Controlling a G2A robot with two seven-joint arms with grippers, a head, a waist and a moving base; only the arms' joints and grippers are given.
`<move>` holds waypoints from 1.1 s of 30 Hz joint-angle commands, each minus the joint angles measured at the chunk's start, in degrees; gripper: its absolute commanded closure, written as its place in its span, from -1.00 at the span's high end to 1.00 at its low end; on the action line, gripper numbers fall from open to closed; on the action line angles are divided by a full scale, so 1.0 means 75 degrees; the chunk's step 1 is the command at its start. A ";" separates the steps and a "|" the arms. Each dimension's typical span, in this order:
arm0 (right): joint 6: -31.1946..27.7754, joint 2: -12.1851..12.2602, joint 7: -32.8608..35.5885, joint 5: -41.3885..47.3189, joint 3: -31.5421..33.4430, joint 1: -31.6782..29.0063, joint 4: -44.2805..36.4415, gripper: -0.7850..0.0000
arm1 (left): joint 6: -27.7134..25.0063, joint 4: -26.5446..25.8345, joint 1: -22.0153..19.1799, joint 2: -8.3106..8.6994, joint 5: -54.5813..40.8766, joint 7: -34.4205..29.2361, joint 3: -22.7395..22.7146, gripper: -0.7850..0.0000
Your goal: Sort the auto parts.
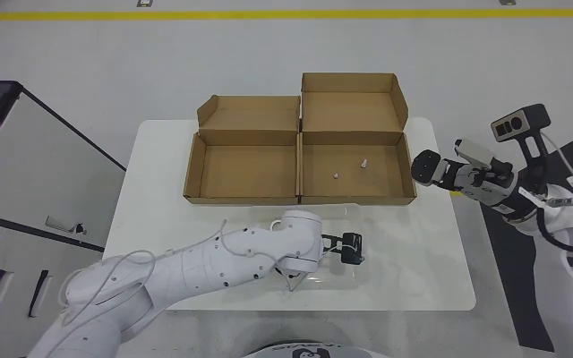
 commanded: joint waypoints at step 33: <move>0.0000 0.0000 0.0000 0.0000 0.0000 0.0000 0.0000 1.00 | -0.0028 0.0571 0.0192 -0.0279 0.0204 -0.0006 -0.0071 -0.10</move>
